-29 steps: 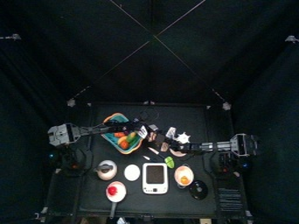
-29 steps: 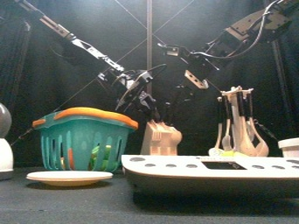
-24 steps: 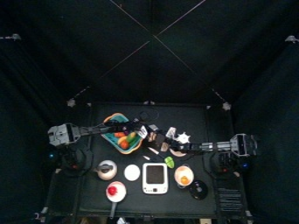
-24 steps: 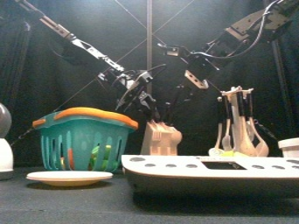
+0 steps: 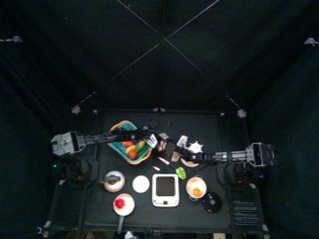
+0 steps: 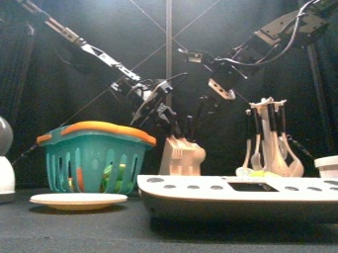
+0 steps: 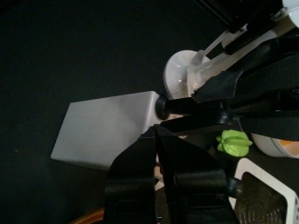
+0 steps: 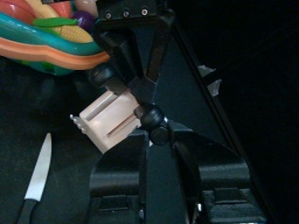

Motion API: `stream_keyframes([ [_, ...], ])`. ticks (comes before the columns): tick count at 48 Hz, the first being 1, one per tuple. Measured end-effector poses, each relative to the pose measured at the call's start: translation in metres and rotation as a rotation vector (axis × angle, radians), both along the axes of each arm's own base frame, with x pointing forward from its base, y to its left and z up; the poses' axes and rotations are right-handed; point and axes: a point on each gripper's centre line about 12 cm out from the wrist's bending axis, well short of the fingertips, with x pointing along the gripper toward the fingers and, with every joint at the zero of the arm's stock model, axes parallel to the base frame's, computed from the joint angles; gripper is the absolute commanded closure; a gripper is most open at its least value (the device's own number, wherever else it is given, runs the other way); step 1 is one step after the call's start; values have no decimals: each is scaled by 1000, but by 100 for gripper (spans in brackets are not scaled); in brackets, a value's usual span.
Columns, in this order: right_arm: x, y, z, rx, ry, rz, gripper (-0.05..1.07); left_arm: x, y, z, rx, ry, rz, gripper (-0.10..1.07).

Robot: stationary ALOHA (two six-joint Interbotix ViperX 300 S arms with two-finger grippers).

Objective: Pull sharpener out

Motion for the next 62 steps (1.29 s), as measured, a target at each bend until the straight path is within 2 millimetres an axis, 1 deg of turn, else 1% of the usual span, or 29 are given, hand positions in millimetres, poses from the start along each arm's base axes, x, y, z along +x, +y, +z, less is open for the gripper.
stream_keyframes([
  [17,-2,0,9,0,-25,-2,57,0,1,-1,-1,1,2,62],
  [21,-3,3,12,0,-33,4,57,0,1,-1,-2,1,3,62],
  [30,-8,11,28,-20,-68,-6,57,0,1,-1,-1,1,3,62],
  [39,-10,21,37,-31,-85,3,57,-1,1,-1,-5,3,3,62],
  [48,-22,36,62,-62,-137,-3,57,-1,1,-1,-6,6,2,62],
  [52,-29,42,69,-74,-153,-6,57,-1,1,-1,-5,7,1,62],
  [57,-38,46,73,-85,-159,-24,57,-1,2,-1,-4,5,2,62],
  [62,-48,53,84,-91,-188,-18,57,-1,2,-1,-5,7,2,62],
])
